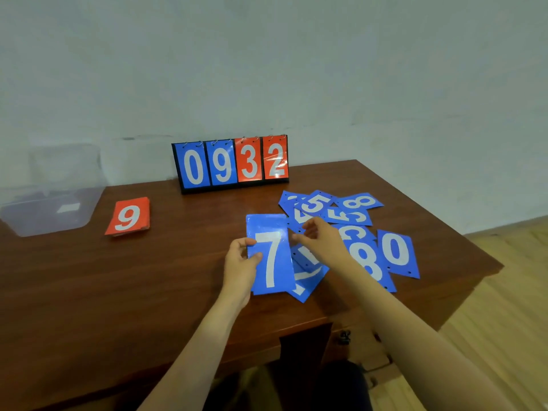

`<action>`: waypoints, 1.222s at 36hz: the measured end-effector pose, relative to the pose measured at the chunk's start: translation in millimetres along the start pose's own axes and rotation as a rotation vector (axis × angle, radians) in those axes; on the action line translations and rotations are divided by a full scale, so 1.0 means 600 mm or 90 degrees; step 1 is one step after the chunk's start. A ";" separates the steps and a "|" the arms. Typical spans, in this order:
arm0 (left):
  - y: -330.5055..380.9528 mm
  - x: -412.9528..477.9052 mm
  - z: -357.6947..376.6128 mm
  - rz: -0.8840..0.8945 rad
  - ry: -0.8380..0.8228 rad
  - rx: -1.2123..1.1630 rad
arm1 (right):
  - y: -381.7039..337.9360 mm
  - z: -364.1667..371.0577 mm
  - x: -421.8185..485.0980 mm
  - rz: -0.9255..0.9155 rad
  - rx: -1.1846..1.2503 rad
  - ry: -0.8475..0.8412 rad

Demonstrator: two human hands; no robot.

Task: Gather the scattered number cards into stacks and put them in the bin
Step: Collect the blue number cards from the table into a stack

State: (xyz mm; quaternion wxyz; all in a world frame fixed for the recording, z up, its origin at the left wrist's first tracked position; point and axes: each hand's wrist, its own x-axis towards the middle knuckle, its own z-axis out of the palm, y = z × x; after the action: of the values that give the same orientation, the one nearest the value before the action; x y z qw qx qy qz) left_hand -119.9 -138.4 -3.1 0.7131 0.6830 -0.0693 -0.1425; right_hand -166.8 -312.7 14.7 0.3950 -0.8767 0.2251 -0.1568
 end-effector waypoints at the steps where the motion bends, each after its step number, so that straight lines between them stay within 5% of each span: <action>1: -0.003 0.004 0.002 -0.007 0.013 -0.006 | 0.013 -0.005 0.010 0.016 -0.045 0.004; 10: -0.014 0.037 -0.007 -0.055 0.080 -0.033 | 0.039 -0.015 0.043 0.078 -0.329 -0.252; 22: -0.018 0.037 -0.014 -0.079 0.089 -0.035 | 0.002 0.016 0.028 -0.007 -0.490 -0.306; 37: 0.002 0.017 -0.049 -0.084 0.103 -0.026 | -0.028 0.013 0.009 -0.133 -0.513 -0.218; 44: 0.009 0.005 -0.081 -0.036 0.117 0.010 | -0.112 -0.037 -0.013 -0.245 -0.159 -0.007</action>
State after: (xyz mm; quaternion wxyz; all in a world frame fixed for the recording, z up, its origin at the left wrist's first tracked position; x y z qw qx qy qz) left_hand -102.5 -92.8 -0.6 0.7069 0.7003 0.0145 -0.0984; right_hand -165.2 -283.5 79.4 0.2471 -0.9465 0.0692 -0.1956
